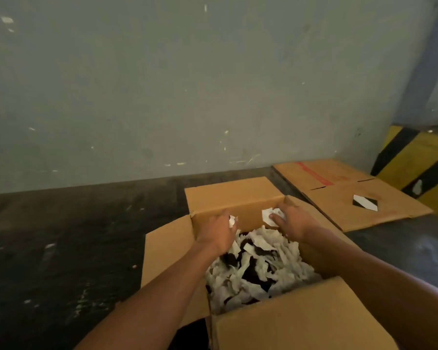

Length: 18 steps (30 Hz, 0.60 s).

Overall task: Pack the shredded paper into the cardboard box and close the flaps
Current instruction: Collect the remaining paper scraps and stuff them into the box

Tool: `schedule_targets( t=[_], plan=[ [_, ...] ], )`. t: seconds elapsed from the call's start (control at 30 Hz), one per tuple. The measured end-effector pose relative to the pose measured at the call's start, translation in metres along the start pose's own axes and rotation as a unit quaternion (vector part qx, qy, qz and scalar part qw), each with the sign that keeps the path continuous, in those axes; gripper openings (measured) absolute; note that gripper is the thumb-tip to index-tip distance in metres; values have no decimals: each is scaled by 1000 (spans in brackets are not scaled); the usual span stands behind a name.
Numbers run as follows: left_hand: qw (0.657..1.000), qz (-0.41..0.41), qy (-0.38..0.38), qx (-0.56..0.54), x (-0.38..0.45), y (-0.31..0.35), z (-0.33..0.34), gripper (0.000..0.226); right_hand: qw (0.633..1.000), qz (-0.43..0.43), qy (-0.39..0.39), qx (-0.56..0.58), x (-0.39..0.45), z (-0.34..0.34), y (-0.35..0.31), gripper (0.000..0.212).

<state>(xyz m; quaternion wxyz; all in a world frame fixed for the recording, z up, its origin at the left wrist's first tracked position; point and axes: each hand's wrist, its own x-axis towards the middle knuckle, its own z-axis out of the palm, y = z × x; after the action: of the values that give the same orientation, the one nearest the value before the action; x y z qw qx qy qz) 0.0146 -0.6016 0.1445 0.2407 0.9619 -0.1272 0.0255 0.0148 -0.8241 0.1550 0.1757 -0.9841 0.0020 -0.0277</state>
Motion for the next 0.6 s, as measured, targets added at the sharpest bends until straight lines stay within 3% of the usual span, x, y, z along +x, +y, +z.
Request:
schedule_targets(
  t=[0.1,0.23,0.33,0.6],
  plan=[
    [998,-42,-42,1,22,1,18,42,1000,2,-27,7,18,8,14,43],
    [988,-78,-119,66,36,0,36,73,996,-6,-87,0,43,20,33,56],
    [980,-93,-158,79,41,-1,50,88,996,-14,-84,-28,54,28,38,62],
    [957,-114,-236,125,47,-12,114,75,962,-48,-233,-136,70,96,52,57]
  ],
)
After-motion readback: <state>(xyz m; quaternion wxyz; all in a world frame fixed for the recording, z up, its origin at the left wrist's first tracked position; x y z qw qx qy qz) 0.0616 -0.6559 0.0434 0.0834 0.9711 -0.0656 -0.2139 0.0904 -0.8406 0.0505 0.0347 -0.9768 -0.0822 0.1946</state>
